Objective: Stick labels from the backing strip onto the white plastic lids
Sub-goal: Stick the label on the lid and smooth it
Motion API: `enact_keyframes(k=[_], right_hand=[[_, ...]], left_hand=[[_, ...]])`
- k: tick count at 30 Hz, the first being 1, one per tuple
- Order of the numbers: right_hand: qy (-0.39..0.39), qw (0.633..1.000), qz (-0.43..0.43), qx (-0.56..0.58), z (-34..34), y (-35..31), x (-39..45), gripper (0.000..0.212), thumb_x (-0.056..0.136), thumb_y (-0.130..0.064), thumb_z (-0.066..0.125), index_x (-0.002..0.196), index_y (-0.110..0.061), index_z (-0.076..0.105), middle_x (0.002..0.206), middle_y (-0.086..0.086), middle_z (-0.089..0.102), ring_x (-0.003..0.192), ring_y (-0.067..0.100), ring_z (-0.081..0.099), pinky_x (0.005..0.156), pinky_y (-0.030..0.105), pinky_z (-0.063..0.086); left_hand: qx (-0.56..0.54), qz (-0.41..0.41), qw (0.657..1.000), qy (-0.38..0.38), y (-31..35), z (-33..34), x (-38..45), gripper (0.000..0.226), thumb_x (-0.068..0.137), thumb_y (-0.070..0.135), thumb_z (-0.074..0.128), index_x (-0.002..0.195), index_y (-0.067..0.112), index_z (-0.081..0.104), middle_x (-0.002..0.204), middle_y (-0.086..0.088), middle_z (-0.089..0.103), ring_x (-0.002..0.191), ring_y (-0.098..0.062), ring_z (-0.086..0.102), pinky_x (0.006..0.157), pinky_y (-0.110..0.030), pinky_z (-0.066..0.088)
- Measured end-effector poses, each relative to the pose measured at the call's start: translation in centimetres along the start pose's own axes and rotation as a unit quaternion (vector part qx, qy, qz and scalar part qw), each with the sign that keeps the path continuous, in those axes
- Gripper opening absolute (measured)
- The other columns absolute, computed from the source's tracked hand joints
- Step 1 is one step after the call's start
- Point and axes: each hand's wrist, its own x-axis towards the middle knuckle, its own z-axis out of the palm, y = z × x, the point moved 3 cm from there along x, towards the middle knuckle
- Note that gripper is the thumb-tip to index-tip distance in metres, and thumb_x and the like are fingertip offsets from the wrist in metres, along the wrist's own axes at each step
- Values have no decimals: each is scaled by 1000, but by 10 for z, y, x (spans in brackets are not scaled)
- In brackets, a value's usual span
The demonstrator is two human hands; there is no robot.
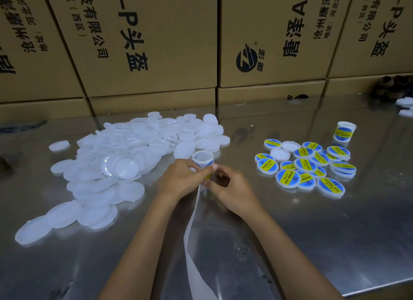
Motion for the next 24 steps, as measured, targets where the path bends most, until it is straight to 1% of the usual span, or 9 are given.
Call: enact_keyframes(k=[2,3,5,8,10,14,18,22,24], right_hand=[[9,1000,-5,18,0,-2,-1,25,80,-35,79,103,-29,69,94,-11,69,103,13,63,96,38,50],[13,999,-3,37,-1,-2,-2,22,80,-32,80,98,-33,66,95,-14,69,104,9,63,96,34,51],[15,998,4,68,-3,-1,-2,25,80,-29,80,100,-35,65,102,-14,70,106,2,62,93,25,51],[21,997,10,75,-5,-2,-2,27,79,-33,81,100,-36,65,105,-14,68,107,2,59,89,21,49],[23,998,8,58,-6,-2,-2,28,78,-33,82,102,-30,69,105,-12,68,108,7,59,90,25,49],[20,998,13,59,-8,-3,-3,23,77,-21,83,96,-20,72,99,-2,71,100,17,63,91,37,51],[8,999,1,37,-9,-5,-6,19,75,-16,83,89,-20,69,92,-4,70,92,14,63,84,29,51],[4,999,-3,38,-10,-7,-8,24,73,-15,85,87,-21,67,88,-8,65,83,6,56,73,14,44],[-4,999,3,53,-10,-8,-8,23,74,-16,83,90,-18,68,90,-3,67,79,5,55,73,16,45]], left_hand=[[-42,14,998,-42,0,4,1,32,64,56,69,64,25,77,71,5,69,81,-12,62,85,-36,51],[-74,15,995,-62,1,5,0,28,65,44,68,68,18,78,74,-4,69,81,-15,60,85,-38,51],[-116,-7,989,-86,2,5,-4,28,61,33,64,69,8,75,71,-10,59,76,-21,54,74,-38,46],[-102,-35,987,-117,6,3,-9,16,58,34,62,56,19,65,61,0,44,67,-20,41,61,-27,34],[-94,-47,986,-131,6,1,-9,12,58,34,62,53,23,62,54,7,40,63,-18,37,53,-24,28],[-88,-48,986,-135,1,1,-4,32,78,34,69,47,29,60,47,13,40,61,-14,38,48,-21,28],[-115,-58,985,-111,3,4,-4,39,84,59,68,64,26,73,65,10,58,67,-12,49,55,-24,33],[-119,-58,987,-86,1,4,-1,27,90,37,63,73,18,72,63,8,57,61,-12,44,51,-21,28],[-115,-57,988,-88,0,1,-1,22,89,30,61,70,20,65,57,7,49,55,-13,38,45,-18,25]])
